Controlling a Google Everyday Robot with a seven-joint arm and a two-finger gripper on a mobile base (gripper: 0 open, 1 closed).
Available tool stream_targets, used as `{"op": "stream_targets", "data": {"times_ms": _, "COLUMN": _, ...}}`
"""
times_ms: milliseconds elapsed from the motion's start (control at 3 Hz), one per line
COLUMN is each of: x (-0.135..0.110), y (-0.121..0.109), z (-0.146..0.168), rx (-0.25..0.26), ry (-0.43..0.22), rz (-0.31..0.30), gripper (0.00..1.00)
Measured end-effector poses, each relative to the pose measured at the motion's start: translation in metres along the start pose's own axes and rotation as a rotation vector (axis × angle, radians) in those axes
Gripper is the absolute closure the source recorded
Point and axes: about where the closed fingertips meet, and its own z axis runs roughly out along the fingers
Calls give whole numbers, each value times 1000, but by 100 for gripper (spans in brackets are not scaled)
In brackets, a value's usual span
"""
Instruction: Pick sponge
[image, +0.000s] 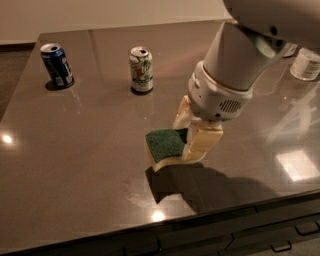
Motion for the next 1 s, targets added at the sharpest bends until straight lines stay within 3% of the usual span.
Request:
{"op": "stream_targets", "data": {"times_ms": 333, "x": -17, "y": -14, "z": -27, "rx": 8, "ry": -18, "rz": -12, "gripper": 100}}
{"op": "stream_targets", "data": {"times_ms": 667, "x": -42, "y": -36, "z": -62, "rx": 61, "ry": -52, "rz": -37, "gripper": 100}}
{"op": "stream_targets", "data": {"times_ms": 1000, "x": -43, "y": -36, "z": -63, "rx": 63, "ry": -53, "rz": -37, "gripper": 100}}
